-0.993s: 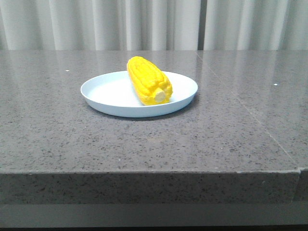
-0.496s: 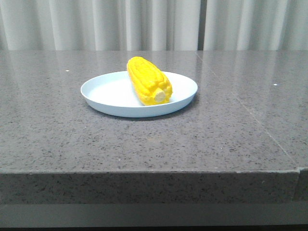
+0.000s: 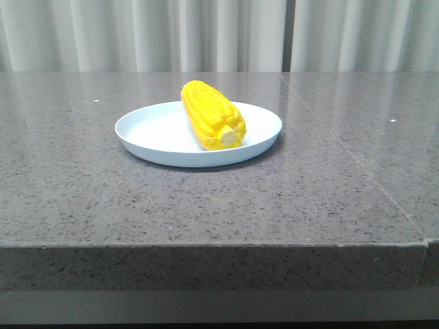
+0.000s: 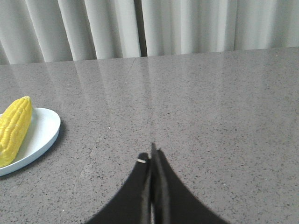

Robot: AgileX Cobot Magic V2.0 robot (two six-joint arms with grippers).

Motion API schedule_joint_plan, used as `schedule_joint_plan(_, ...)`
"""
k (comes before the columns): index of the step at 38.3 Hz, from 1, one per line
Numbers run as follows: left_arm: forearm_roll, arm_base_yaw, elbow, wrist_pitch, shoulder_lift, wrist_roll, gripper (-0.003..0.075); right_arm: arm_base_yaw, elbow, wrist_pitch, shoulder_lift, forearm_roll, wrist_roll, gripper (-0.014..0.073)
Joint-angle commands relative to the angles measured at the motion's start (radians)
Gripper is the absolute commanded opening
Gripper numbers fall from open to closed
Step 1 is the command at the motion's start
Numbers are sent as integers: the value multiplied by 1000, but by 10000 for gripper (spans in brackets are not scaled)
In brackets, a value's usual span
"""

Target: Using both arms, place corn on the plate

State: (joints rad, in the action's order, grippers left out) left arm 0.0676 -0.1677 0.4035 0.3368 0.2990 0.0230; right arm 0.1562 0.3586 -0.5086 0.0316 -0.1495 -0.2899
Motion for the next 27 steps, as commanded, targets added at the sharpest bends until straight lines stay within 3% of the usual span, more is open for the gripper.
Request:
schedule_joint_plan(1, 0, -1, 26, -72, 7, 2, -20, -3, 22, 85, 11, -24, 5, -60)
schedule_joint_plan(27, 0, 1, -2, -95, -11, 2, -20, -3, 22, 85, 11, -24, 5, -60)
